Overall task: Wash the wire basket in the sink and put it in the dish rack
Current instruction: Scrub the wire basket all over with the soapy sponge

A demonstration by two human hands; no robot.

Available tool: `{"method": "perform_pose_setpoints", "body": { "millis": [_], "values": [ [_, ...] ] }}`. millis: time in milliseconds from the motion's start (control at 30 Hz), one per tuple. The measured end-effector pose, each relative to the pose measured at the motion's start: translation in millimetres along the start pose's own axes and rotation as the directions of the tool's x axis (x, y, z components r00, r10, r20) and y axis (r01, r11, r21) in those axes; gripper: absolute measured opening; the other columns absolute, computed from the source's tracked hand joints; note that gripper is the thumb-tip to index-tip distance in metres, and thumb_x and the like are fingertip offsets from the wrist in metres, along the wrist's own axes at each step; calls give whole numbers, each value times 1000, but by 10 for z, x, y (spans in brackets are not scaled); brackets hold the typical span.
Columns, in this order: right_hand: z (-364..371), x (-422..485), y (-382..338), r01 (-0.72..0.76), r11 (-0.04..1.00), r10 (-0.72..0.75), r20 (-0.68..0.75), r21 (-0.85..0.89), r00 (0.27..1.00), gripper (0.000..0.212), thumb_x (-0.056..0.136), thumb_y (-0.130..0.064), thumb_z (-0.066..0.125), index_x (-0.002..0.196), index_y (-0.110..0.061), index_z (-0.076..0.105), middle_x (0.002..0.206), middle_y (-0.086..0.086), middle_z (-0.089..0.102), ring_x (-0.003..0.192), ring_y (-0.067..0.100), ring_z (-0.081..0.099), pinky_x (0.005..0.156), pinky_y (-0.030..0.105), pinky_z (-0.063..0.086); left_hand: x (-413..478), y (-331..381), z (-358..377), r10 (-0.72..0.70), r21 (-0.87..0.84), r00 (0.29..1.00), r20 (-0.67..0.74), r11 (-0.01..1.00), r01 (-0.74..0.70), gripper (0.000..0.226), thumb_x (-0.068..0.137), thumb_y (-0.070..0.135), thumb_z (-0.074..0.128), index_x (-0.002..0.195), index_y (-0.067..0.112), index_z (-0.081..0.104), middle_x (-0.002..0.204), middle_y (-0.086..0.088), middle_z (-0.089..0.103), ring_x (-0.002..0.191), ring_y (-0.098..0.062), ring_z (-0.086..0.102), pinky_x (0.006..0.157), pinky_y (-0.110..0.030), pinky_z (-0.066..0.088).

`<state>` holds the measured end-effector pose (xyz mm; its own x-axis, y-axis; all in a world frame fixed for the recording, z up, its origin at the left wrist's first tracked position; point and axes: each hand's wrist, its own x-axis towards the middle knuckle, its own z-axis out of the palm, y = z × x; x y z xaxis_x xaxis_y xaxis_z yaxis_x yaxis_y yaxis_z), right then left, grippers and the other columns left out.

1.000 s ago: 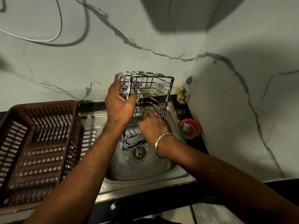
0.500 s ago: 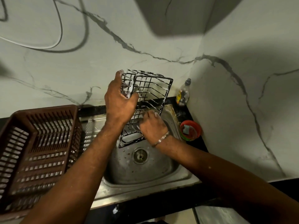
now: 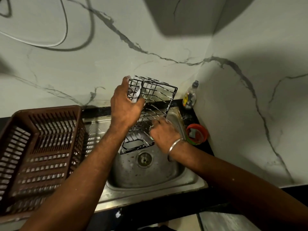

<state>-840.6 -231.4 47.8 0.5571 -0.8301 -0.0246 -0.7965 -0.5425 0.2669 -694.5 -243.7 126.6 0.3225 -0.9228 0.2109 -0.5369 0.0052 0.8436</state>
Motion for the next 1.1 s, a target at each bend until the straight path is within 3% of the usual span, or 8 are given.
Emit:
{"method": "perform_pose_setpoints", "body": {
  "millis": [133,233,400,567,733,900,1033,1100],
  "values": [
    [79,-93,37,-52,997,54,-44,54,998,44,86,-14,73,128,-8,66,143,18,48,131,37,43,106,47,45,51,-27,-30,-52,-28,998,-38,998,51,86,81,34,69,162,32,38,130,3,59,114,-21,60,97,-50,59],
    [256,-168,-113,21,996,-21,3,87,1000,38,85,-17,73,122,-10,70,135,16,54,124,35,49,100,45,51,114,-21,-62,-61,-38,996,-67,998,59,83,87,29,72,162,31,39,132,2,59,119,-20,59,100,-49,58],
    [159,-88,-1,-109,977,131,-114,183,985,49,70,-17,85,117,-11,73,125,12,60,117,32,55,96,43,52,114,22,-87,-41,-35,998,-53,999,40,88,75,50,62,159,34,41,129,2,60,119,-20,59,100,-50,57],
    [359,-219,-120,46,990,-38,-62,131,997,41,77,-18,81,117,-11,72,129,14,59,121,31,52,100,44,51,126,38,-104,-78,-69,994,-72,995,74,87,79,40,66,162,31,39,131,3,59,119,-21,60,101,-50,57],
    [27,25,172,-180,959,230,-231,219,945,42,76,-17,80,118,-15,72,121,9,61,111,27,55,92,38,49,116,49,-114,-51,-62,995,-87,997,46,81,80,40,64,158,30,43,132,1,61,118,-19,59,101,-50,56],
    [47,-12,44,-47,983,80,-190,176,978,42,77,-19,81,118,-15,72,127,10,60,116,28,55,90,40,52,124,96,-131,-32,-17,998,-53,999,32,94,69,57,57,158,31,42,129,0,61,116,-21,60,99,-48,56],
    [-62,175,367,-186,902,327,-336,389,884,40,76,-3,77,115,-10,73,117,10,61,108,28,54,83,39,56,92,47,-150,-44,1,999,-28,999,44,94,68,59,58,157,31,44,129,-1,63,119,-22,60,101,-49,55],
    [0,164,357,-184,919,306,-336,348,891,40,75,-5,80,114,-10,73,118,11,61,109,29,53,82,41,57,73,34,-146,-50,0,998,-25,999,50,90,71,52,61,157,29,44,130,-1,63,119,-22,60,102,-50,55]
  ]
}}
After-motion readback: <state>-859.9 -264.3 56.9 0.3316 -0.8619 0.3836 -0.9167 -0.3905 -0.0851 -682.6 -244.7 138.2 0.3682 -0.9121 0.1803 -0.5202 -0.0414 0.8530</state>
